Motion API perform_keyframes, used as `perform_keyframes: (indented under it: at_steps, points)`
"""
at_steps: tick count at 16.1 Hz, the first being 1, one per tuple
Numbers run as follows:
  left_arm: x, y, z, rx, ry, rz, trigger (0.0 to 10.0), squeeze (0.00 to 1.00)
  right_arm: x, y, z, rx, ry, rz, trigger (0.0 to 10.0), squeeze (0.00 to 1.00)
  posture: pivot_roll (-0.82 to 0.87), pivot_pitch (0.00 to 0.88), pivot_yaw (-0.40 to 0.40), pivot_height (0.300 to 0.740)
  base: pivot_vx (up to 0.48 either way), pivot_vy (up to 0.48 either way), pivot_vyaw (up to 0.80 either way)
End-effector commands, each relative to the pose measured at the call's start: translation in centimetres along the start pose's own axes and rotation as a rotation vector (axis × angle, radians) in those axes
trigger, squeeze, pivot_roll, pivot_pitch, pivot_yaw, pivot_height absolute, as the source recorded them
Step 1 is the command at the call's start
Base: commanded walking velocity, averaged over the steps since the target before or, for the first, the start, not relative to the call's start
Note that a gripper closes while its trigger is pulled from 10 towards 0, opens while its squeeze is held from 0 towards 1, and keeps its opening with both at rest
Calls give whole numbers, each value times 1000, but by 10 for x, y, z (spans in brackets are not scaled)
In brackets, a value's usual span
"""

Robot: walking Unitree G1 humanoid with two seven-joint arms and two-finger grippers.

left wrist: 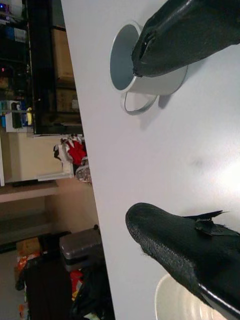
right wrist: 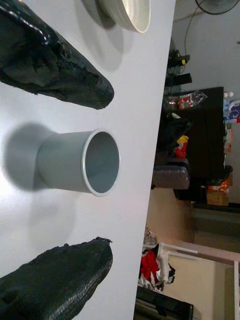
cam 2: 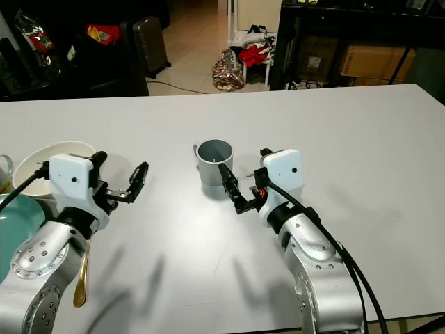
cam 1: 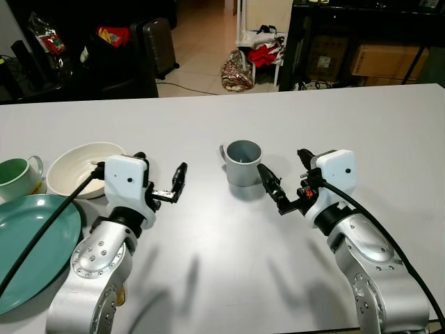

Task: Setting the table

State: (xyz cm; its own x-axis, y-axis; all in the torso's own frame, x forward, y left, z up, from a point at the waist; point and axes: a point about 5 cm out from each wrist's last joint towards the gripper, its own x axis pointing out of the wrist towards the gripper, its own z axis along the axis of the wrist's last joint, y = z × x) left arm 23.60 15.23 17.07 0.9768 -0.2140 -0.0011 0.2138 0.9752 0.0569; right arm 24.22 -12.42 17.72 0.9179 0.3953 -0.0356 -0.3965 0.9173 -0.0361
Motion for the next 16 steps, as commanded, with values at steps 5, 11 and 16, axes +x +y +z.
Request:
perform_keyframes:
  at_steps: [5, 11, 16]
  points:
    - [2, -1, 5, 5, -17, -10, 10000, 0, -1, 4, -4, -3, 22, 4, 10000, 0, -72, 0, 64, 740, 0, 0, 0]
    - [3, 0, 6, 7, -21, -12, 10000, 0, 1, 3, -5, -6, 24, 3, 10000, 0, -68, 0, 63, 740, 0, 0, 0]
    - [3, -2, 6, 5, -22, -22, 10000, 0, 1, 4, -6, -5, 26, -1, 10000, 0, -67, 0, 68, 740, -103, 0, 0]
